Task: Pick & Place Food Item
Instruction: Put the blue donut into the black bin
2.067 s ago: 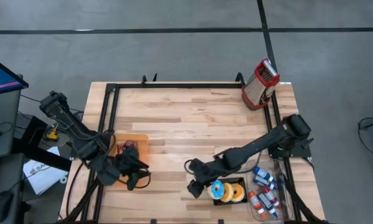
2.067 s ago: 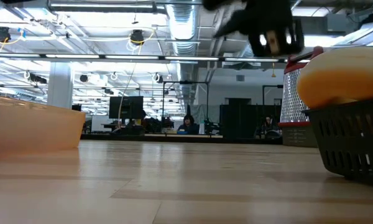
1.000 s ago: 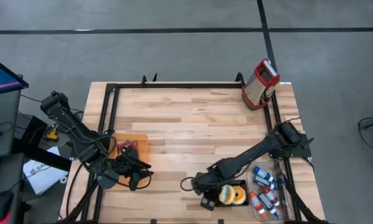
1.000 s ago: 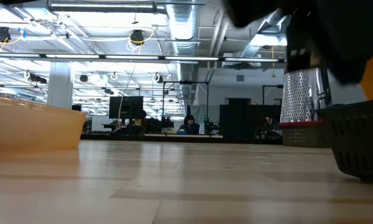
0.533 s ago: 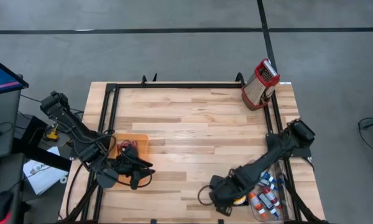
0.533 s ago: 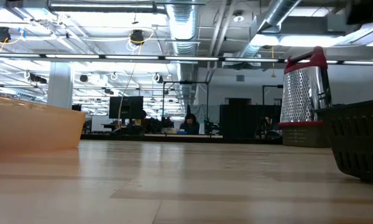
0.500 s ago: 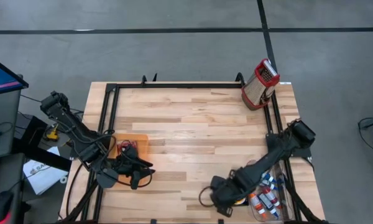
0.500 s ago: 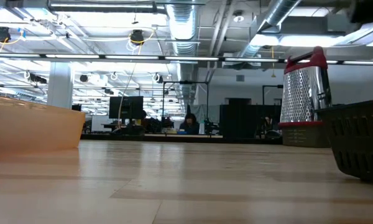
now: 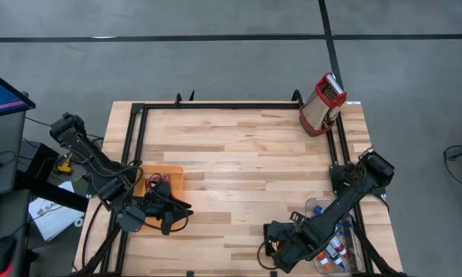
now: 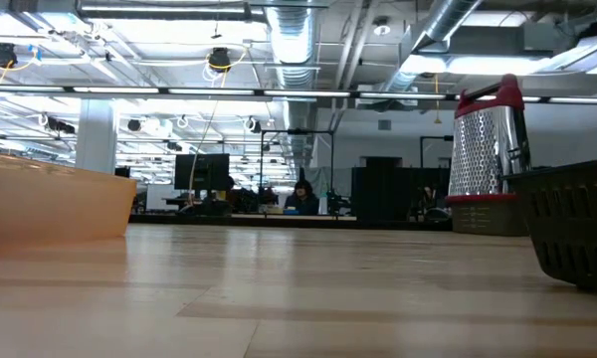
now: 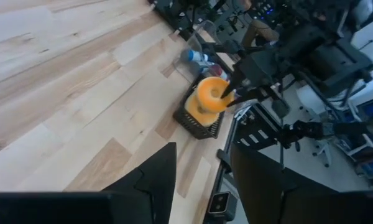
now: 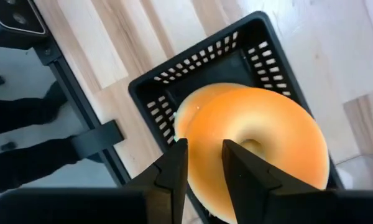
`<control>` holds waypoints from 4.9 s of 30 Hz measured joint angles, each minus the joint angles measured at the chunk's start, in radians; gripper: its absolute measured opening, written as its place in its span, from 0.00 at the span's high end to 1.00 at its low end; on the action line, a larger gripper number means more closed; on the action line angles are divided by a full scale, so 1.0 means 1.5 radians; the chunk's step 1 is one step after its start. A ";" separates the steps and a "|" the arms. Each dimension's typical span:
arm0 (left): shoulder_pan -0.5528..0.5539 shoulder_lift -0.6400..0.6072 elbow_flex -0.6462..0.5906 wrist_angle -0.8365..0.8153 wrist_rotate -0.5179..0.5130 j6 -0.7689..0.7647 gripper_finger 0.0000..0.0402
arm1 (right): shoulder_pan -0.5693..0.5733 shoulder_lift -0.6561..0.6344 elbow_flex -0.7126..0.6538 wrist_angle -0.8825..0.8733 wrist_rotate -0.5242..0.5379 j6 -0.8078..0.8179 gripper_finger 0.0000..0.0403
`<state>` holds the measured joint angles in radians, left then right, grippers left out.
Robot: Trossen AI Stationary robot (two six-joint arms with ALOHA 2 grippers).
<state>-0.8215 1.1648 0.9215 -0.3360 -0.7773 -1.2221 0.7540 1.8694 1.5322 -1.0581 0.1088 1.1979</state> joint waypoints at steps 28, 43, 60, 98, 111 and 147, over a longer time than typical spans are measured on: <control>-0.017 0.001 0.000 0.046 0.005 0.026 0.65 | -0.039 0.000 -0.033 -0.017 -0.055 -0.048 0.44; -0.022 0.001 0.000 0.046 0.005 0.024 0.65 | -0.043 0.000 -0.034 0.092 -0.077 -0.042 0.57; -0.022 0.001 0.000 0.054 0.005 0.023 0.65 | -0.105 0.000 -0.034 0.010 -0.166 -0.128 0.56; -0.020 0.001 0.000 0.056 0.005 0.024 0.65 | -0.122 0.000 -0.019 0.076 -0.193 -0.135 0.53; -0.020 0.001 0.000 0.056 -0.004 0.026 0.65 | -0.113 0.000 -0.004 -0.031 -0.158 -0.164 0.44; -0.021 0.001 0.001 0.072 0.000 0.024 0.65 | -0.139 0.096 0.117 -0.062 -0.143 -0.170 0.38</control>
<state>-0.8534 1.1664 0.9226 -0.2282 -0.7779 -1.1858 0.5461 2.0129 1.7073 -1.1519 -0.1055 0.9424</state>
